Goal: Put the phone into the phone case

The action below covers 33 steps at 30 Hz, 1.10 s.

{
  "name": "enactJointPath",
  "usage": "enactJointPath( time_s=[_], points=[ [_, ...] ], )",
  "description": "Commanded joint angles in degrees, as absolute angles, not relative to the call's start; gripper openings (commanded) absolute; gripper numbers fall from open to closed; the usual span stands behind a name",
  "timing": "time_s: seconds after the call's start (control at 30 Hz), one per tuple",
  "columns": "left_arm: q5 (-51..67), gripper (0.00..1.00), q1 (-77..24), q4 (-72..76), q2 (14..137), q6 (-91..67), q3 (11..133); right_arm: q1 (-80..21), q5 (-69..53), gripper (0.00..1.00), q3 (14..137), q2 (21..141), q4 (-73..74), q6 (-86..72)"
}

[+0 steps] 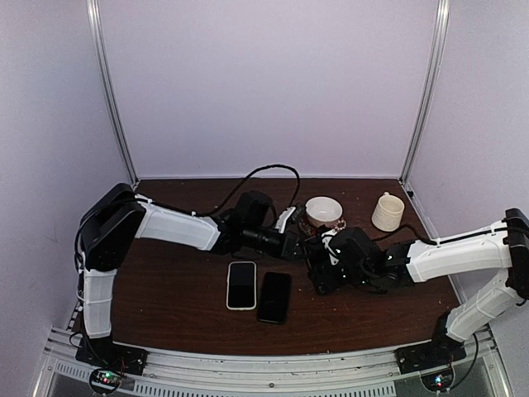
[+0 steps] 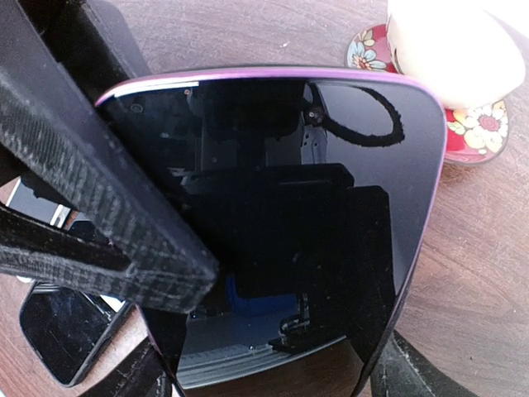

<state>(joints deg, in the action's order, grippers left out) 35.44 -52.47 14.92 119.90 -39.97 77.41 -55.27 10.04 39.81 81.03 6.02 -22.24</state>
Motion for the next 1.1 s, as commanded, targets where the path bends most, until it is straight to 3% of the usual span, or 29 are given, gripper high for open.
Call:
enactJointPath(
  time_s=[0.0,0.07,0.17,0.2,0.3,0.43,0.6,0.73,0.93,1.07],
  points=[
    [36.96,0.03,-52.45,14.35,120.65,-36.03,78.73,-55.63,7.34,0.56,39.67,80.65,2.19,-21.02],
    [37.17,0.00,-52.46,12.76,120.67,-34.69,78.75,-55.63,6.38,0.68,39.20,80.32,2.17,-20.50],
    [36.62,0.00,-52.44,8.33,120.63,-31.27,79.50,-55.43,4.84,0.98,39.32,79.20,3.93,-18.96],
    [36.00,0.00,-52.45,5.61,120.57,-29.02,80.25,-55.15,4.01,0.99,39.43,78.54,5.11,-17.92],
    [32.99,0.00,-52.54,-3.24,119.38,-20.48,82.13,-52.54,-2.45,0.99,39.60,75.39,9.01,-14.11],
    [29.46,0.00,-52.53,-8.71,117.27,-7.73,82.39,-45.44,-21.62,0.99,37.88,69.39,8.65,-8.60],
    [32.62,0.00,-52.89,-12.31,116.55,5.01,83.42,-35.32,-36.73,1.00,34.97,65.23,-0.63,-5.76],
    [33.10,0.00,-54.27,-17.35,116.86,13.94,85.30,-33.32,-45.70,0.99,32.57,66.08,-8.66,0.24],
    [34.43,0.00,-55.18,-23.17,118.72,19.09,89.70,-33.15,-49.42,0.96,34.08,70.36,-2.09,9.61],
    [34.33,0.00,-55.99,-24.06,118.73,20.89,89.79,-32.75,-48.45,0.84,32.91,70.77,-2.09,10.69]
  ],
)
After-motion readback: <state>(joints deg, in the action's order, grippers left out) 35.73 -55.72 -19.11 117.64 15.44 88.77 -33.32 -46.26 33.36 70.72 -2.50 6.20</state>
